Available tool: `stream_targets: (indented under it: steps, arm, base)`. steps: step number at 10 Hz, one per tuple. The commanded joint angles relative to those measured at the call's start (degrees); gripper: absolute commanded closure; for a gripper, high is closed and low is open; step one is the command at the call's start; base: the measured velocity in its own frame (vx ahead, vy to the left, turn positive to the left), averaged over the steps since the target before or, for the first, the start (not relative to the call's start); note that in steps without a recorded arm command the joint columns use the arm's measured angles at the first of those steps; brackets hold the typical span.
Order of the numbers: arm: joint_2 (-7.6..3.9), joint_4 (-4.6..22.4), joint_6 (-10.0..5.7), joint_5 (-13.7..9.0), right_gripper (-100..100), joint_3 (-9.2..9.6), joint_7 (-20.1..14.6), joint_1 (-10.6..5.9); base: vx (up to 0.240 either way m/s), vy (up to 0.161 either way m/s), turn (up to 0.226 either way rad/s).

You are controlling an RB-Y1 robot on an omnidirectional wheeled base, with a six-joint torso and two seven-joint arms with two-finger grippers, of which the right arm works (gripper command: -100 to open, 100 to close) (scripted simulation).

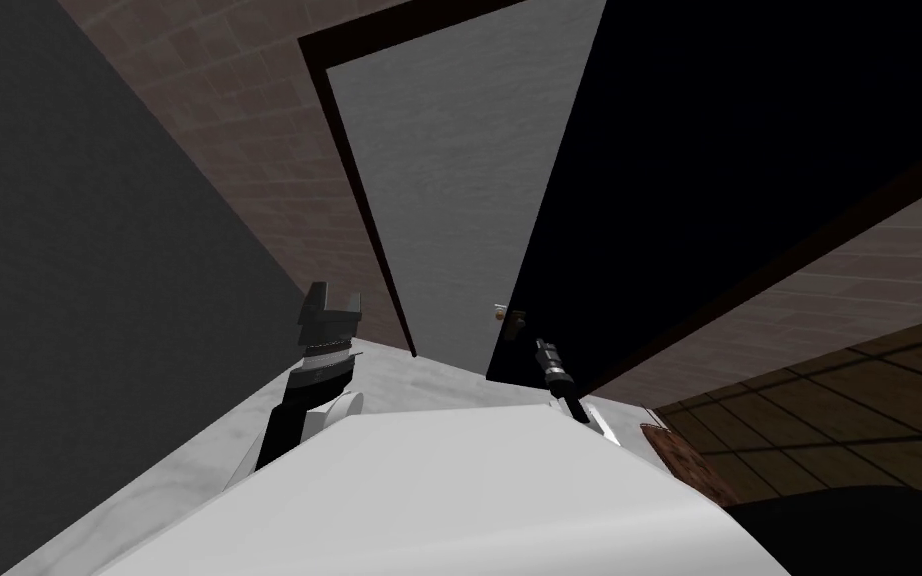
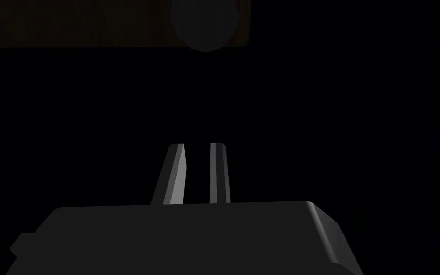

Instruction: Pull the door open

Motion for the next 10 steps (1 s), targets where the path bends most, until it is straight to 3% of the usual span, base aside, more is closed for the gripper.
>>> stream_targets:
  steps: [1,2,3,5,7,10]
  arm:
    - [-0.02,-1.0,-0.29,0.3,-100,1.0,-0.7,0.51]
    - [-0.03,-1.8,-0.47,0.5,-100,1.78,-1.2,0.84]
    - [0.06,-1.7,-0.15,0.4,-100,1.35,-0.8,0.78]
    - [-0.49,0.2,0.31,-0.1,-100,-1.06,-0.2,1.43]
    - [-0.62,1.3,0.55,-0.4,-100,-2.24,0.3,1.17]
    - [-0.22,1.7,0.43,-0.4,-100,-1.82,0.7,-0.18]
  base:
    - [-0.208,0.131,0.072]
    - [-0.175,0.127,0.085]
    - [-0.068,0.059,0.007]
    - [0.001,-0.093,-0.167]
    - [0.076,-0.125,-0.055]
    - [0.168,-0.05,0.045]
